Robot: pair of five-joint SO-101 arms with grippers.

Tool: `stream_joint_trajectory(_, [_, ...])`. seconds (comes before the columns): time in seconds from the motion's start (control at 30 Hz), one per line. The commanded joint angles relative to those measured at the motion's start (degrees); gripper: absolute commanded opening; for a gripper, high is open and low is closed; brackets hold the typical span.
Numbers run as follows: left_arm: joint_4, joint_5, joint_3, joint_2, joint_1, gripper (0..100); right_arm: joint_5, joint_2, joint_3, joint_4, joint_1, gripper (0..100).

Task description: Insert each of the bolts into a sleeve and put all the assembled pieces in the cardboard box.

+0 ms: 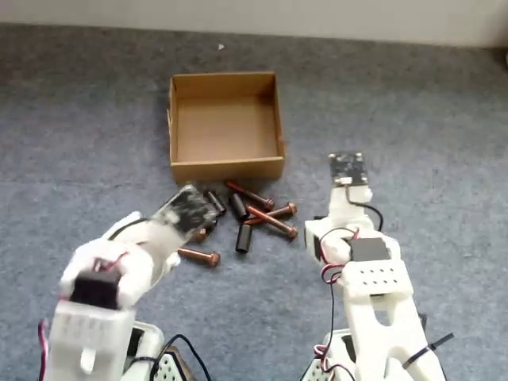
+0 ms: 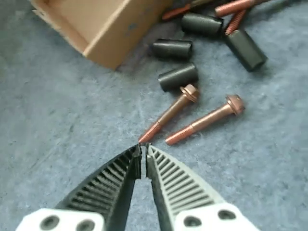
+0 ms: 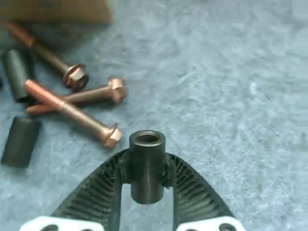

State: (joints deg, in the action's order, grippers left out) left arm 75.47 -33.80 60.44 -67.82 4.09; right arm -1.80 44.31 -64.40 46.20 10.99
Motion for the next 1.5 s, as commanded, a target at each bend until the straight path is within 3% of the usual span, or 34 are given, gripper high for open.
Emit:
stream_joint_trajectory(0.0, [0.53, -5.27, -7.25, 18.77, 5.32, 8, 1.41, 1.98, 0.66, -1.8, -2.86, 0.5])
stream_joint_trajectory(0.17, [-2.37, -9.41, -9.27, 32.66, 7.08, 17, 1.41, 1.98, 0.66, -1.8, -3.3, 0.5])
stream_joint_trajectory(0.7, [-20.57, -11.6, -10.07, 53.58, 12.97, 17, 1.32, 1.98, 0.66, -1.8, -3.3, 0.5])
stream_joint_trajectory(0.93, [-20.75, -11.43, -16.31, 62.2, 12.88, 17, 1.32, 1.98, 0.57, -1.8, -3.3, 0.5])
stream_joint_trajectory(1.03, [-20.75, -11.34, -16.48, 62.64, 12.97, 14, 1.32, 1.98, 0.57, -1.71, -3.3, 0.5])
stream_joint_trajectory(1.2, [-20.75, -11.25, -16.31, 62.64, 13.93, 0, 1.32, 2.15, 0.57, -1.54, -3.3, 0.5])
stream_joint_trajectory(1.27, [-20.75, -11.08, -16.31, 62.55, 13.76, 1, 1.14, 2.51, 0.57, -1.36, -3.3, 0.5])
stream_joint_trajectory(1.47, [-18.99, -1.49, -15.52, 52.53, 11.56, 0, 0.97, 2.59, 1.8, 5.32, -3.03, 0.5])
